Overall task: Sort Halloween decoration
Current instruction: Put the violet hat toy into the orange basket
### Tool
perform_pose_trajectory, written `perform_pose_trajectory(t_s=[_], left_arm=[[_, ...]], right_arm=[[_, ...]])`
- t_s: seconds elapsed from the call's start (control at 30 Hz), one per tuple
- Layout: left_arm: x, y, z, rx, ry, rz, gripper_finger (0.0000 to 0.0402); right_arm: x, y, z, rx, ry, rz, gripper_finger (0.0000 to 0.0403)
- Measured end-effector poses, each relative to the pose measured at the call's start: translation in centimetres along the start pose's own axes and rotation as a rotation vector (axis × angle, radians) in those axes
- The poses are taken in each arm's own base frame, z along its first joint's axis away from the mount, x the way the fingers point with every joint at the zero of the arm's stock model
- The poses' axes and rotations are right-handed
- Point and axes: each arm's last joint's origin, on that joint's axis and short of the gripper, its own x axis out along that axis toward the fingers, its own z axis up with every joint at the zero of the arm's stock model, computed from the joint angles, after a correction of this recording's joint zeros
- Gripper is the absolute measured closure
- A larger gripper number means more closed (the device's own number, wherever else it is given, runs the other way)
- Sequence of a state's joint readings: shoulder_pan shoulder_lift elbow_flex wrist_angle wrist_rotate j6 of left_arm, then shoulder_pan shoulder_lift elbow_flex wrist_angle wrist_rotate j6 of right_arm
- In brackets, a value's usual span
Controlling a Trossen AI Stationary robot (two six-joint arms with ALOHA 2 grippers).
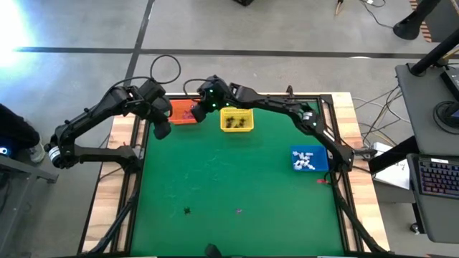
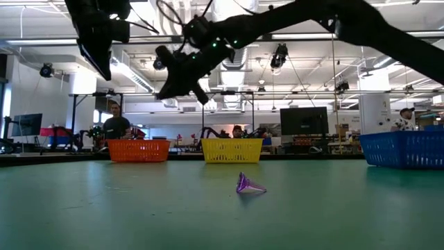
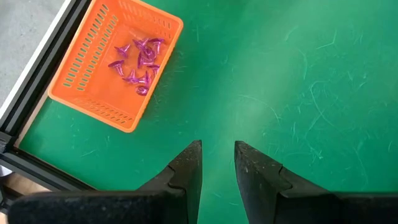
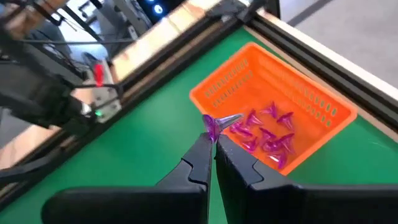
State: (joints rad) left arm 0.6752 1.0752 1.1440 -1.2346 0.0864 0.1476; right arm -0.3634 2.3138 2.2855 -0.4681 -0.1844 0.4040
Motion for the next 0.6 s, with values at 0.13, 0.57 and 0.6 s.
perform_pose_trajectory(t_s=[0.13, 0.57, 0.6], left_arm=[[0.0, 0.0, 0.0, 0.0, 0.002, 0.0, 0.0325], [0.0, 0.0, -0.1, -0.003, 0.011, -0.002, 0.0325], [0.0, 0.0, -0.1, -0.004, 0.01, -0.002, 0.0325]], right_arm=[[1.5, -0.8, -0.5, 0.003, 0.022, -0.012, 0.0391], [4.2, -2.9, -2.4, 0.032, 0.105, 0.004, 0.0391], [4.3, -3.2, -2.6, 0.035, 0.112, -0.001, 0.0391]])
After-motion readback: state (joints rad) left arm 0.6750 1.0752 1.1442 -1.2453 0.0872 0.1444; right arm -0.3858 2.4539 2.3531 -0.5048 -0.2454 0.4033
